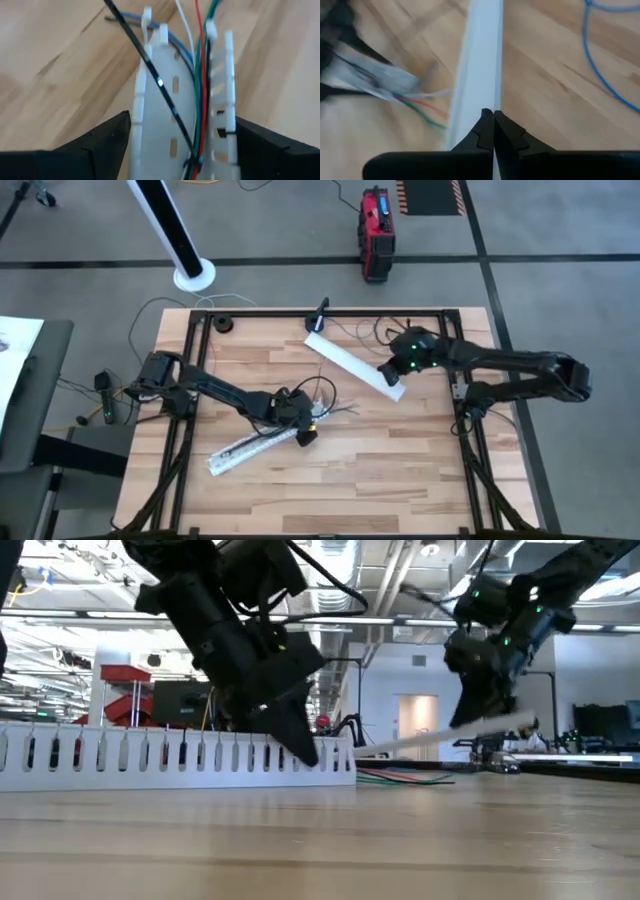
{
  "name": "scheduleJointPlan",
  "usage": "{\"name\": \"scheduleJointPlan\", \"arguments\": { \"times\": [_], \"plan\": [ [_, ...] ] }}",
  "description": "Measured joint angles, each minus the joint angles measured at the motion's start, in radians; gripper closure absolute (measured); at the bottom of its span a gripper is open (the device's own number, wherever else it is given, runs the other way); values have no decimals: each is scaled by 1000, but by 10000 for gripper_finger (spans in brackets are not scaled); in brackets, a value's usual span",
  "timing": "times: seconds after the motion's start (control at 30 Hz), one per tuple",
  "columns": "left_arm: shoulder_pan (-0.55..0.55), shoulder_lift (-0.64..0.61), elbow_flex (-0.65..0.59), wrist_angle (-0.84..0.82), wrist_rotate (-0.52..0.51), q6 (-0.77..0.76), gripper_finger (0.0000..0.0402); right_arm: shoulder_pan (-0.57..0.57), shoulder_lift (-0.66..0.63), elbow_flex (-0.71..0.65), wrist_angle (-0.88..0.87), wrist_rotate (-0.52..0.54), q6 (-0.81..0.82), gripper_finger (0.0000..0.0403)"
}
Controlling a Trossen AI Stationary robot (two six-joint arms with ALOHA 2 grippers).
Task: Ziptie cables
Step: Close the white cable duct
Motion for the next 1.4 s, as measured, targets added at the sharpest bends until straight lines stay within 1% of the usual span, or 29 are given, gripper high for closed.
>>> {"name": "scheduleJointPlan", "arguments": {
  "times": [0.17, 0.23, 0.27, 0.33, 0.4, 0.47, 0.53, 0.6, 0.7, 0.77, 0.83, 0.9, 0.97, 1.03, 1.07, 1.13, 1.2, 1.27, 1.4],
  "plan": [
    [0, -53, 2, -47, -11, 27, 112, 77, -115, 1, 57, -8, 246, 403],
    [0, -74, 2, -72, -18, 54, 112, 128, -158, 1, 77, -4, 335, 403],
    [-1, -87, 2, -93, -25, 77, 112, 158, -178, 2, 76, 14, 371, 403],
    [-1, -109, 2, -137, -47, 135, 112, 226, -210, 2, 51, 52, 394, 403],
    [-1, -131, 2, -174, -43, 186, 112, 291, -228, 2, 37, 96, 411, 403],
    [3, -182, 2, -168, 9, 237, 112, 355, -236, 2, 46, 158, 422, 398],
    [8, -250, 6, -120, 47, 254, 112, 403, -238, 2, 64, 216, 412, 384],
    [17, -307, 9, -89, 52, 278, 112, 429, -237, 2, 77, 239, 408, 360],
    [58, -355, 9, -100, 41, 293, 112, 448, -237, 2, 74, 256, 407, 317],
    [103, -388, 6, -132, 33, 299, 112, 449, -235, 2, 53, 260, 374, 286],
    [167, -430, 8, -119, 33, 330, 112, 433, -220, 2, 21, 260, 318, 256],
    [257, -469, 29, -99, 43, 379, 112, 412, -194, 2, -4, 260, 265, 226],
    [352, -490, 49, -56, 77, 446, 112, 394, -161, 13, -15, 260, 227, 202],
    [434, -494, 64, -43, 123, 517, 112, 378, -117, 46, -63, 263, 163, 185],
    [470, -492, 71, -38, 153, 549, 112, 374, -94, 66, -97, 274, 127, 179],
    [526, -483, 80, -34, 216, 576, 112, 376, -34, 91, -172, 327, 55, 174],
    [565, -482, 80, -45, 244, 570, 112, 379, 38, 102, -213, 400, 25, 173],
    [589, -483, 74, -43, 245, 563, 112, 378, 106, 103, -197, 438, 7, 173],
    [614, -482, 71, -62, 240, 562, 112, 379, 252, 104, -124, 442, 44, 173]
  ]
}}
